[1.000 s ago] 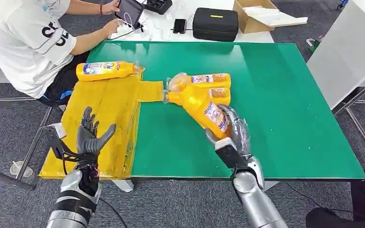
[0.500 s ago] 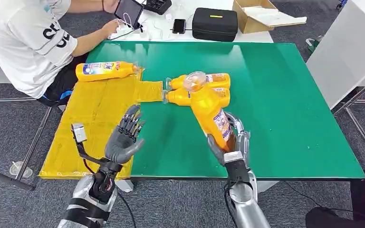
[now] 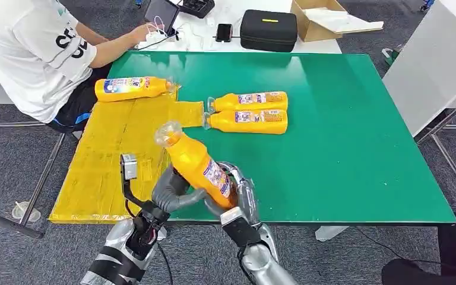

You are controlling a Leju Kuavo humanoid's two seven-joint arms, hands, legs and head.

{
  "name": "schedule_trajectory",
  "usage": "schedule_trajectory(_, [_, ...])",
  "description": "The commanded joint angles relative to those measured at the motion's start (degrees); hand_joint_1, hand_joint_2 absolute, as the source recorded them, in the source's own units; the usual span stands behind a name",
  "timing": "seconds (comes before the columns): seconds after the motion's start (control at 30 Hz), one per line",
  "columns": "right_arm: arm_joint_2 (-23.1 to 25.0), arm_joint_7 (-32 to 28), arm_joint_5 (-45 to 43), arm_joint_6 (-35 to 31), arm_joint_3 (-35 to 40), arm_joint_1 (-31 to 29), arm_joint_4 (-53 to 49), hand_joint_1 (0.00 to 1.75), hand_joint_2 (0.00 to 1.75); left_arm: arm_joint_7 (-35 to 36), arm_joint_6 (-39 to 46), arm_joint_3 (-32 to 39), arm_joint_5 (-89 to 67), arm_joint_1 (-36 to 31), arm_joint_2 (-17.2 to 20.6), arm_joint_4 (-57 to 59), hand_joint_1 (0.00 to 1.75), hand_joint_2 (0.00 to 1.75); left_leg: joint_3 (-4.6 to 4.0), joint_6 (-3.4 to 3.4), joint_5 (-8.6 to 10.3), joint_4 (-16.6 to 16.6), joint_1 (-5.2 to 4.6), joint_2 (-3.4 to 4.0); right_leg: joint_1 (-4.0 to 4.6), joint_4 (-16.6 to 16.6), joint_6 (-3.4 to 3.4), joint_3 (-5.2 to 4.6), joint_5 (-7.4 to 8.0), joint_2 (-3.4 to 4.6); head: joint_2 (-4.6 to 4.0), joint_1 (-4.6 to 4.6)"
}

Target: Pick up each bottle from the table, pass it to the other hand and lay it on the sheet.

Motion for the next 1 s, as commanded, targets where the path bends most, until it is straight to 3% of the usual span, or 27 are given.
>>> schedule_trajectory(0.03, [1.55, -0.13, 0.93, 0.32, 9.03, -4.92, 13.33, 1.75, 1.75, 1.09, -1.59, -3.48, 2.56, -4.6, 1.16, 8.71, 0.0, 1.75, 0.34, 0.01, -0.08, -0.08, 0.04, 0.13, 0.07, -0.09, -0.13, 0.32, -0.04, 0.05, 0.0, 0.0])
schedule_trajectory(0.4, [2.22, -0.13, 1.23, 1.17, 9.21, -5.75, 19.85, 1.75, 1.75, 2.91, -3.17, -0.85, 9.95, -2.97, 0.69, 5.38, 0.0, 1.75, 0.15, 0.01, -0.04, -0.03, 0.03, 0.03, 0.05, -0.05, -0.07, 0.13, -0.05, -0.07, 0.02, -0.02])
schedule_trajectory(0.43, [2.22, -0.13, 1.19, 1.15, 9.07, -5.71, 19.82, 1.75, 1.75, 2.91, -2.9, -0.8, 9.95, -2.85, 0.67, 5.09, 0.19, 1.75, 0.27, 0.01, -0.08, -0.03, 0.05, 0.06, 0.08, -0.07, -0.11, 0.24, -0.08, -0.07, 0.02, -0.02])
schedule_trajectory(0.47, [2.28, -0.13, 1.29, 1.01, 8.81, -5.77, 20.18, 1.75, 1.75, 2.91, -2.36, -0.7, 9.94, -2.54, 0.6, 4.47, 0.26, 1.75, 0.38, 0.03, -0.13, -0.02, 0.06, 0.02, 0.1, -0.06, -0.14, 0.38, -0.13, -0.13, 0.0, -0.02])
schedule_trajectory(0.5, [2.33, -0.13, 1.32, 1.03, 8.6, -5.83, 20.22, 1.75, 1.75, 2.91, -1.97, -0.61, 9.91, -2.31, 0.56, 4.07, 1.24, 1.75, 0.11, 0.01, -0.02, -0.03, 0.02, 0.01, 0.04, -0.04, -0.06, 0.09, -0.04, -0.1, 0.0, 0.0])
schedule_trajectory(0.53, [2.33, -0.13, 1.32, 1.03, 8.6, -5.83, 20.22, 1.75, 1.75, 2.91, -1.97, -0.61, 9.91, -2.31, 0.56, 4.07, 1.75, 1.75, 0.27, 0.02, -0.08, -0.03, 0.05, -0.02, 0.08, -0.06, -0.11, 0.26, -0.1, -0.15, 0.0, -0.02])
schedule_trajectory(0.97, [3.12, -0.13, 2.73, 0.75, 6.77, -6.03, 21.13, 1.73, 1.75, 2.06, 2.49, -0.16, 7.59, -0.42, -0.35, 0.55, 1.75, 1.75, 0.33, 0.03, -0.14, 0.03, 0.08, -0.02, 0.12, -0.03, -0.14, 0.33, -0.16, -0.19, 0.0, 0.0])
schedule_trajectory(1.0, [3.19, -0.13, 2.87, 0.81, 6.59, -6.01, 21.03, 1.71, 1.75, 2.16, 2.47, -0.2, 7.53, -0.36, -0.41, 0.47, 1.75, 1.75, 0.05, 0.01, -0.01, -0.01, 0.02, 0.0, 0.04, -0.02, -0.06, 0.01, -0.05, -0.13, 0.0, -0.04])
